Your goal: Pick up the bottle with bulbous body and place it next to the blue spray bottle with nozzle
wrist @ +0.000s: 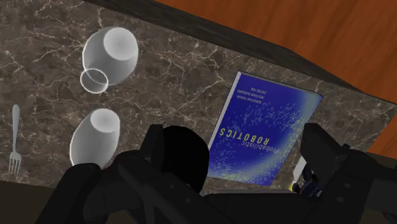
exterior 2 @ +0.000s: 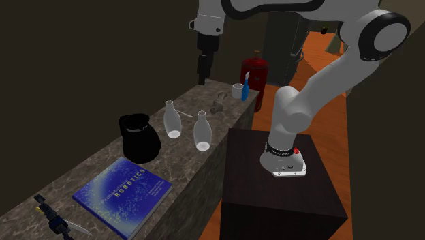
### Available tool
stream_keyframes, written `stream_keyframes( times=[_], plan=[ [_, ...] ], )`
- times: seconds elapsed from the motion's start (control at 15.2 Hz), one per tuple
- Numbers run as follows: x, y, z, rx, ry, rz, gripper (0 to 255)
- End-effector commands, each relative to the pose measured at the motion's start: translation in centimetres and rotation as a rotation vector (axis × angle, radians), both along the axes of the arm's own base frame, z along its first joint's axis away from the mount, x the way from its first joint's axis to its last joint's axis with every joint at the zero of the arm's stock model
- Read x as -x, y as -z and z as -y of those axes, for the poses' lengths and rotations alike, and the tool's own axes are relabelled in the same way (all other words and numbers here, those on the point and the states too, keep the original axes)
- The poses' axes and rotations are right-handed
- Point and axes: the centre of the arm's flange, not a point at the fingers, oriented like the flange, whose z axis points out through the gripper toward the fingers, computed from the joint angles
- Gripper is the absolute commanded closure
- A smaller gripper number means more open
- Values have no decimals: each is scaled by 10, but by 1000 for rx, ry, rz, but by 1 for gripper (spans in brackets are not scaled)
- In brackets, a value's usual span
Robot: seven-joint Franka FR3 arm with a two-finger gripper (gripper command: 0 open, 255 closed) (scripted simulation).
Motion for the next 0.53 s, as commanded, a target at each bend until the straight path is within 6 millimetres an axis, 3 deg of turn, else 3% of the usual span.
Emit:
stream_keyframes(
  times=[0.0,0.46],
  plan=[
    [0,0,0,0,0,0,0],
    [-28,77,39,33,24,-45,0]
  ],
)
